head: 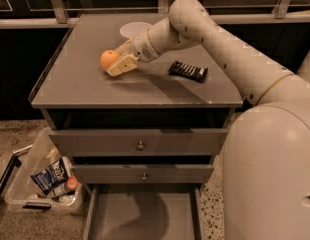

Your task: Place orange into bottom drawer

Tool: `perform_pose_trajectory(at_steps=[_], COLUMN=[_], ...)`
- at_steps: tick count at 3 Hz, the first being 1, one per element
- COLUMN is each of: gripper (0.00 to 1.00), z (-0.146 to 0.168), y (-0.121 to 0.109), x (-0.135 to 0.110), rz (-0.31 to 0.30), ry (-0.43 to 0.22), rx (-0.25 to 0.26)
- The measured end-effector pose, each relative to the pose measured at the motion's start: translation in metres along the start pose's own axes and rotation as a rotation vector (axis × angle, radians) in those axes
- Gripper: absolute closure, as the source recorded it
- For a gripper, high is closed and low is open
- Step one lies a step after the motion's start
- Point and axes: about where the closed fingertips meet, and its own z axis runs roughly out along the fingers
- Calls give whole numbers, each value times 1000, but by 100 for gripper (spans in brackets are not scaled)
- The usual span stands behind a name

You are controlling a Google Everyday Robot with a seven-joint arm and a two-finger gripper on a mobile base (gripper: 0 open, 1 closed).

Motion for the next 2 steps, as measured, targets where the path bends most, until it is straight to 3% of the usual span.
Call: perform_pose_trajectory(at_steps=[2], gripper=[88], z=[0], y=[0], x=[0], rz=[0], ry=[0], rx=[0])
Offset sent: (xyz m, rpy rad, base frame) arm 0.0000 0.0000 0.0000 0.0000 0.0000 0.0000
